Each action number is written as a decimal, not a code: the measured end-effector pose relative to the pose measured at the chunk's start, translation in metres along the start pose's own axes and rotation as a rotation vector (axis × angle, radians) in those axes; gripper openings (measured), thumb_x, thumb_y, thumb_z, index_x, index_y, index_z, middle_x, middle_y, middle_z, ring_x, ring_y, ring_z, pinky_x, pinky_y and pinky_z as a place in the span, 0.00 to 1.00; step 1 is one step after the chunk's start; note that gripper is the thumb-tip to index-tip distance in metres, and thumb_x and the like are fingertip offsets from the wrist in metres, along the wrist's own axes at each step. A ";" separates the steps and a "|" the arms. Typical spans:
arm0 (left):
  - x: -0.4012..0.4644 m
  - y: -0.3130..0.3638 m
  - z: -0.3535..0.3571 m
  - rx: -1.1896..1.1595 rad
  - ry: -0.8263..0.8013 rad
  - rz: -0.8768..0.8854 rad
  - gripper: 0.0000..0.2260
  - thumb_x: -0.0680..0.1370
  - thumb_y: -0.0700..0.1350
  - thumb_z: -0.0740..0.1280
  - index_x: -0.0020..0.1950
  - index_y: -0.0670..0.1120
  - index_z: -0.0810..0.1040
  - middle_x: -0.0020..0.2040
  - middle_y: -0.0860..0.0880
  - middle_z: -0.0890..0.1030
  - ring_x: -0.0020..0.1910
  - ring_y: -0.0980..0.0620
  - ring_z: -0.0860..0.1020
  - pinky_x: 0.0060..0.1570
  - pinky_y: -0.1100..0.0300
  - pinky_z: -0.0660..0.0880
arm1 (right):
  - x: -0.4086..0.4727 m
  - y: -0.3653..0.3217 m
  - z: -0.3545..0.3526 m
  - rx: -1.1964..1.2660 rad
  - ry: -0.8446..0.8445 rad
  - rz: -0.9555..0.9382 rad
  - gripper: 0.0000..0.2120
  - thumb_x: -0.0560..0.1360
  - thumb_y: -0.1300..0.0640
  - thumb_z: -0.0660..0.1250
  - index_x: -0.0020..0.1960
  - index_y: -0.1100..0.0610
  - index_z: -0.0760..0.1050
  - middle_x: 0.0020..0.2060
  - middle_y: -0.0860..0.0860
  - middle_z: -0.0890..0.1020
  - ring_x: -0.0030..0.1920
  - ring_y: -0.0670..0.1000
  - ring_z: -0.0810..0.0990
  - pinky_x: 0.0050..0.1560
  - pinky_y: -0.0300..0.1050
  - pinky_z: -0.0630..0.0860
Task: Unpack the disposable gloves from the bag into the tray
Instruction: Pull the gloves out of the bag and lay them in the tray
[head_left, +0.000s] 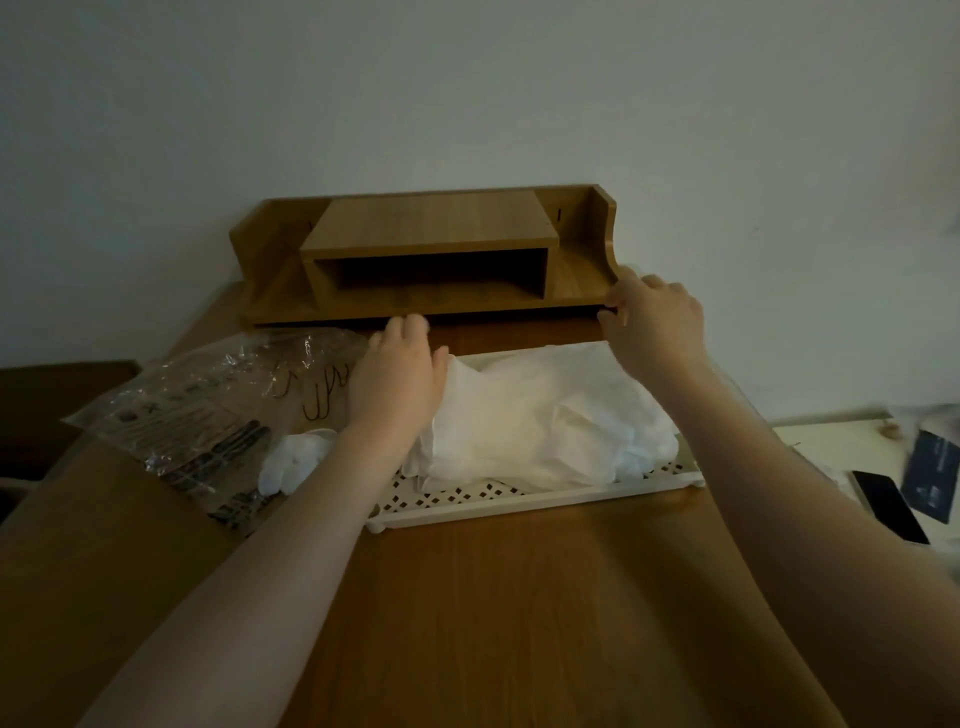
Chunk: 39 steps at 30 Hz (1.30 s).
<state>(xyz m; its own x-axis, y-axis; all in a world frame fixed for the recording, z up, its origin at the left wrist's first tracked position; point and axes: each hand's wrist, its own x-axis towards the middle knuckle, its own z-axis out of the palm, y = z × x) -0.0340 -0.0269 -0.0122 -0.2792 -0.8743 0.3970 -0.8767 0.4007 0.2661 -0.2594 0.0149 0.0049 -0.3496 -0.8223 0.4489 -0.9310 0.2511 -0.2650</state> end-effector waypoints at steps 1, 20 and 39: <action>-0.003 0.006 -0.005 -0.035 0.043 0.079 0.14 0.82 0.44 0.56 0.67 0.43 0.68 0.63 0.45 0.73 0.60 0.48 0.72 0.52 0.56 0.71 | -0.007 -0.007 -0.001 0.049 0.062 -0.077 0.09 0.79 0.57 0.58 0.54 0.57 0.76 0.50 0.53 0.77 0.50 0.55 0.74 0.55 0.49 0.71; -0.024 0.008 0.053 0.249 -0.537 0.221 0.50 0.67 0.78 0.49 0.78 0.48 0.39 0.78 0.46 0.40 0.76 0.48 0.40 0.73 0.52 0.37 | -0.036 0.034 0.039 -0.042 -0.671 -0.187 0.52 0.60 0.22 0.52 0.77 0.45 0.43 0.78 0.50 0.46 0.77 0.56 0.44 0.74 0.56 0.41; -0.038 -0.097 -0.028 0.042 -0.430 -0.054 0.17 0.78 0.46 0.63 0.67 0.50 0.71 0.72 0.47 0.62 0.66 0.47 0.67 0.59 0.54 0.70 | -0.063 -0.145 0.020 0.377 -0.468 -0.651 0.11 0.78 0.53 0.63 0.56 0.56 0.79 0.59 0.53 0.77 0.60 0.53 0.74 0.60 0.50 0.72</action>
<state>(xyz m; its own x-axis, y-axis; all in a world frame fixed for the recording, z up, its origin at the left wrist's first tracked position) 0.0728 -0.0248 -0.0289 -0.3624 -0.9318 -0.0207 -0.9072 0.3476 0.2369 -0.1000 0.0195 -0.0021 0.3930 -0.8889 0.2354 -0.8047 -0.4563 -0.3797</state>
